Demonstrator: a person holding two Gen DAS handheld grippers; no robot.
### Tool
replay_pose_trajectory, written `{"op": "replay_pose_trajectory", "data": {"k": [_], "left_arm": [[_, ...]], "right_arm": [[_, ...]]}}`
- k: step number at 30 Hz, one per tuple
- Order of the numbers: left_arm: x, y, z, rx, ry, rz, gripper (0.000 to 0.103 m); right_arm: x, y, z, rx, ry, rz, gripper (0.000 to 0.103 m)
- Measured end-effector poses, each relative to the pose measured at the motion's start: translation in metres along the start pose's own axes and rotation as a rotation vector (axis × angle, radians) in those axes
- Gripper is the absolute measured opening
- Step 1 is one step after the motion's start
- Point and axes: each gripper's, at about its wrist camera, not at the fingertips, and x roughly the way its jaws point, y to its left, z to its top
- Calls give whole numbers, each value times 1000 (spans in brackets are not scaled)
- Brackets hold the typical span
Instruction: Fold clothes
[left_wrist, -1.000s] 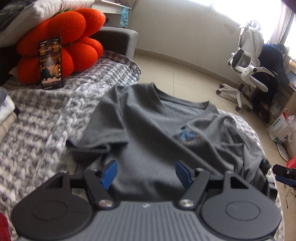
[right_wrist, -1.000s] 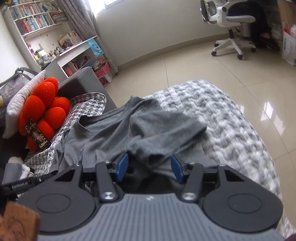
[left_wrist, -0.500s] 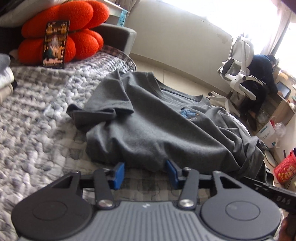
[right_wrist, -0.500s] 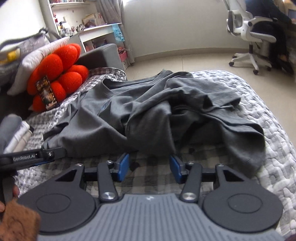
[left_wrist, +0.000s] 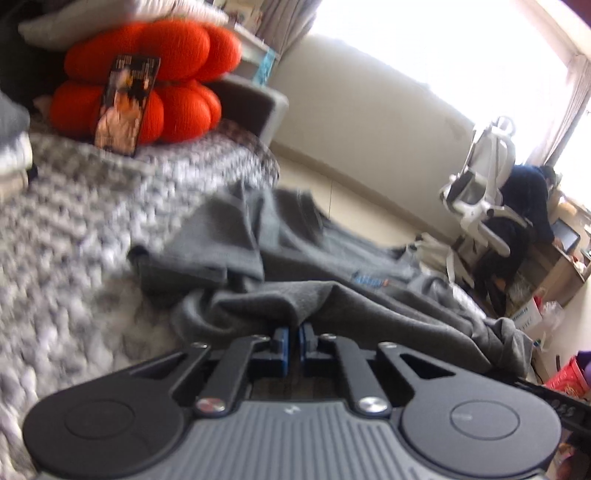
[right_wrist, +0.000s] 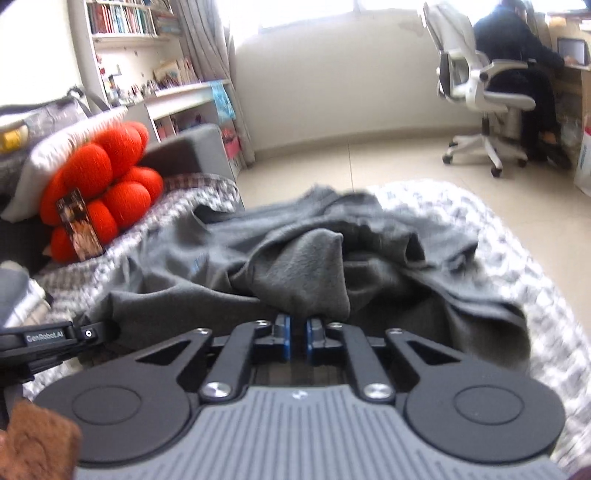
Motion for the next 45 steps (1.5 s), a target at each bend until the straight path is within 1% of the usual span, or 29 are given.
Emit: {"op": "replay_pose_trajectory", "data": {"k": [3,6,11,16,19,25,31,33,36,39,42,45], "left_arm": [[-3,-6,18,11,-49,-3,4],[-1,-10,38,-5,-86,-5,4],[13,-15,66,-33,-135,-7,4],[44,-20,84,-28,-141,9,4],[68,-20,89,-19,-125,21,4],[111,-20,88,15,-85,55,4],[148,-12,75,46,-15,92,4],[155,-12,70,59,-8,98,4],[160,-15,63,101,-15,114,5],[161,-19,56,157,-37,134,5],[161,-22,54,172,-45,147,6],[159,-22,55,164,-50,144,7]], "right_arm": [[-9,-2,22,-2,-49,22,8],[-15,-5,44,-5,-96,37,8],[-4,-18,73,11,-133,40,7],[24,-34,87,16,-130,3,7],[44,-46,92,21,-115,-30,7],[80,-69,84,39,-59,-81,7],[108,-88,69,76,19,-107,7],[115,-92,64,83,44,-113,7],[124,-99,58,93,76,-121,7],[125,-101,59,90,83,-122,7],[125,-97,59,72,86,-136,7],[123,-96,62,70,87,-142,10]]}}
